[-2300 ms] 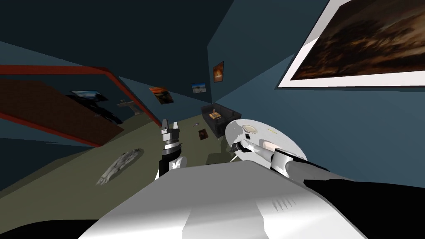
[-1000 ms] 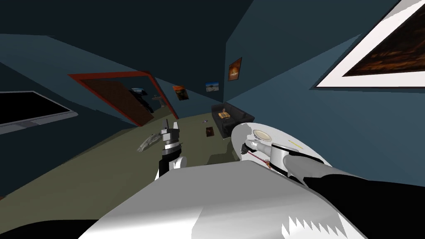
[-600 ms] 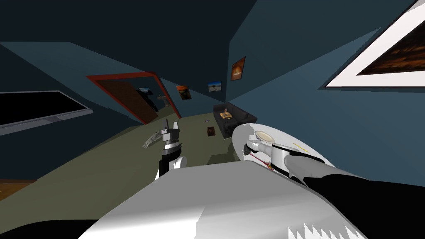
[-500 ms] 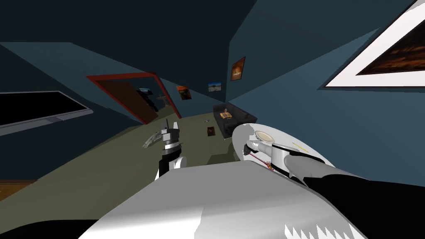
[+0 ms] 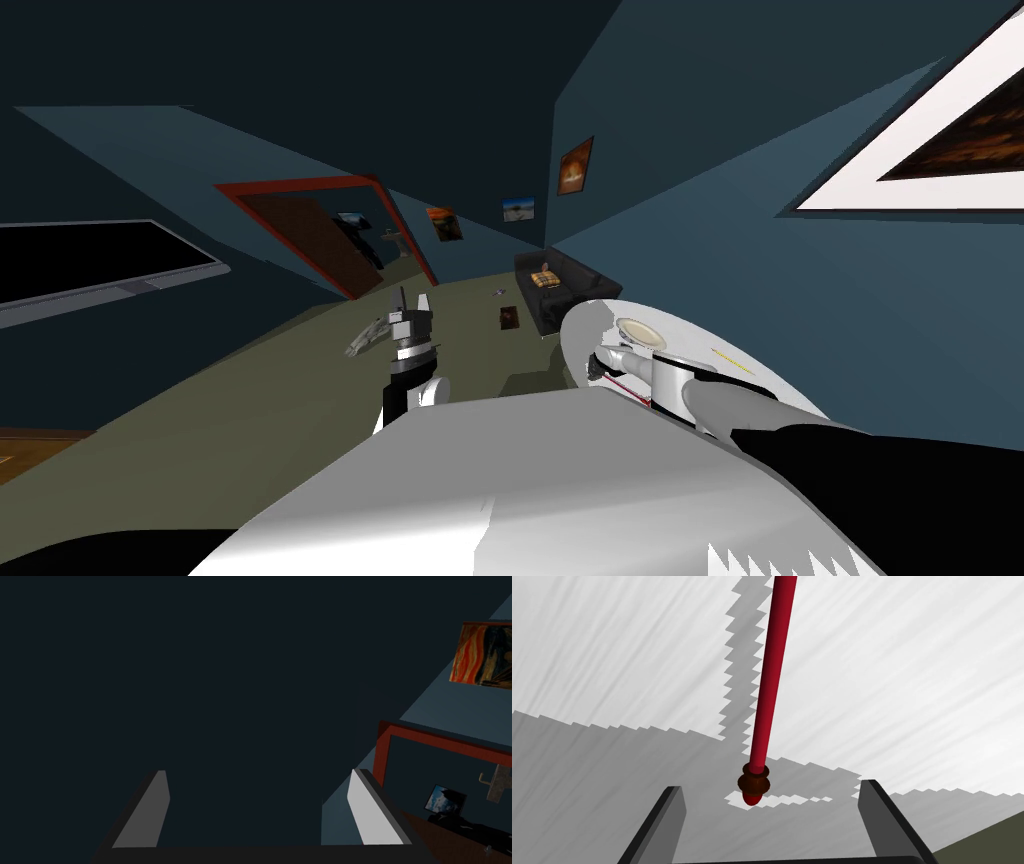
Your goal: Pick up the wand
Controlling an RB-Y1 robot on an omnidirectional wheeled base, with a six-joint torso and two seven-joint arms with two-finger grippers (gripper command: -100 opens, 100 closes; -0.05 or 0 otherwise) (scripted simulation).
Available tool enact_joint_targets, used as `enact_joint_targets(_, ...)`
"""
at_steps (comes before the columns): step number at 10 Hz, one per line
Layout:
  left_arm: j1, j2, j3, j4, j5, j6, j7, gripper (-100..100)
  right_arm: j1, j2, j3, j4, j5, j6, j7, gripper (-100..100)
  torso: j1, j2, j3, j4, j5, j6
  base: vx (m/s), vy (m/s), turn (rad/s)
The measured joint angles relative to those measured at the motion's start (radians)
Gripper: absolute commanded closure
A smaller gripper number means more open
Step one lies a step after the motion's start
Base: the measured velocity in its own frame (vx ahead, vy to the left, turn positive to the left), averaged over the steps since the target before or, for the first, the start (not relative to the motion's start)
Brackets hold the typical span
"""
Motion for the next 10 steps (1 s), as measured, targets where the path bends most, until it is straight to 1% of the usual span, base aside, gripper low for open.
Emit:
enact_joint_targets(1, 0.000, 0.000, 0.000, 0.000, 0.000, 0.000, 0.000, 0, 0.001, 0.002, -0.001, 0.004, -0.002, 0.005, 0.005, 100, 0.000, 0.001, 0.000, 0.000, 0.000, 0.000, 0.000, 0.000, 0.000)
enact_joint_targets(5, 0.000, 0.000, 0.000, 0.000, 0.000, 0.000, 0.000, 0, 0.000, 0.002, 0.000, 0.003, -0.001, 0.004, 0.005, 100, -0.001, 0.001, 0.000, 0.000, -0.001, 0.000, 0.000, 0.000, 0.000)
enact_joint_targets(6, 0.000, 0.000, 0.000, 0.000, 0.000, 0.000, 0.000, 0, 0.000, 0.002, 0.000, 0.003, -0.001, 0.004, 0.005, 0, -0.002, 0.001, 0.000, 0.000, -0.001, 0.000, 0.000, 0.000, 0.000)
enact_joint_targets(7, 0.000, 0.000, 0.000, 0.000, 0.000, 0.000, 0.000, 0, 0.000, 0.002, 0.000, 0.003, -0.001, 0.004, 0.005, 100, -0.002, 0.001, 0.000, 0.000, -0.001, 0.000, 0.000, 0.000, 0.000)
enact_joint_targets(8, 0.000, 0.000, 0.000, 0.000, 0.000, 0.000, 0.000, 0, 0.005, -0.004, 0.004, -0.012, 0.006, 0.005, -0.007, 100, -0.002, 0.001, 0.000, 0.000, -0.001, 0.000, -0.028, 0.007, -0.036)
enact_joint_targets(9, 0.000, 0.000, 0.000, 0.000, 0.000, 0.000, 0.000, 0, 0.008, -0.036, 0.019, -0.073, 0.033, -0.008, -0.055, 100, -0.001, 0.003, 0.001, 0.000, -0.001, 0.000, -0.045, 0.007, -0.019)
enact_joint_targets(10, 0.000, 0.000, 0.000, 0.000, 0.000, 0.000, 0.000, 0, -0.004, -0.031, 0.013, -0.058, 0.025, -0.018, -0.054, 100, -0.001, 0.004, 0.002, 0.000, -0.001, 0.000, -0.060, 0.012, -0.029)
